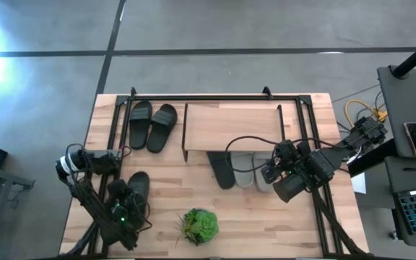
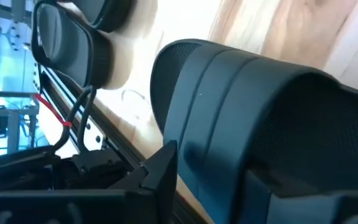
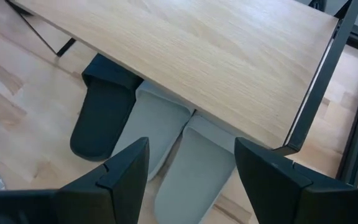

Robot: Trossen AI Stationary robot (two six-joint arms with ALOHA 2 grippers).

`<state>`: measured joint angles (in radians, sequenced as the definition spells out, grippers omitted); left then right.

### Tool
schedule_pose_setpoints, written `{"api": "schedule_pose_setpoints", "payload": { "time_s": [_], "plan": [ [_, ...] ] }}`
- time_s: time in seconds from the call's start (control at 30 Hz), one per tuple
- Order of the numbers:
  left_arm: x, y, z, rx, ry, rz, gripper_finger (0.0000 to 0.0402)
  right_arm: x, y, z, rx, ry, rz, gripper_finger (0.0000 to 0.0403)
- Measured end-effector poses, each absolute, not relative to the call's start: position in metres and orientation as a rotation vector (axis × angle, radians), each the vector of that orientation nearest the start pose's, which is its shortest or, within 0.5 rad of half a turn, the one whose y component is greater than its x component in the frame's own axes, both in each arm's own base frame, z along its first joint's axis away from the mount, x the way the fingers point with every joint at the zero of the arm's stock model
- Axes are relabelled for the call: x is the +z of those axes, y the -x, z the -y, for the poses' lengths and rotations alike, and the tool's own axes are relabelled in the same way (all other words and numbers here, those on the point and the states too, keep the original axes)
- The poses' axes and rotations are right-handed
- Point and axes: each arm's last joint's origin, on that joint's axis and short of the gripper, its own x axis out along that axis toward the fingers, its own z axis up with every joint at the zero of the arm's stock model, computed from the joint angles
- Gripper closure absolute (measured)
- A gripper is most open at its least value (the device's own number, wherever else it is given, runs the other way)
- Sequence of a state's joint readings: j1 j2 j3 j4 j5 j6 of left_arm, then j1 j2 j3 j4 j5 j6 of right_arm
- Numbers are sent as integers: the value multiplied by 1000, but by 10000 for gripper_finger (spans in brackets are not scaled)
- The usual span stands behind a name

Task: Pick and place slides into the shelf
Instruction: Put the black slide under the shelf

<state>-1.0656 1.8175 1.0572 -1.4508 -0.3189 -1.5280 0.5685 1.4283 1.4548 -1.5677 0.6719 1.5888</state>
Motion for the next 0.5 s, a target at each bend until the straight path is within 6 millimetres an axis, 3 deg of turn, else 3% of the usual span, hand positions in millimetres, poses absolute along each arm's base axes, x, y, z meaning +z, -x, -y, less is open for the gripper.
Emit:
{"api": "schedule_pose_setpoints", "payload": {
  "time_s": [0.27,0.5],
  "plan": [
    [156,-130,196,852,-263,-1377,391,341,-202,-108,-941,-520,-781,174],
    [171,-141,186,844,-178,-1338,400,341,-203,-108,-940,-523,-779,174]
  ]
}}
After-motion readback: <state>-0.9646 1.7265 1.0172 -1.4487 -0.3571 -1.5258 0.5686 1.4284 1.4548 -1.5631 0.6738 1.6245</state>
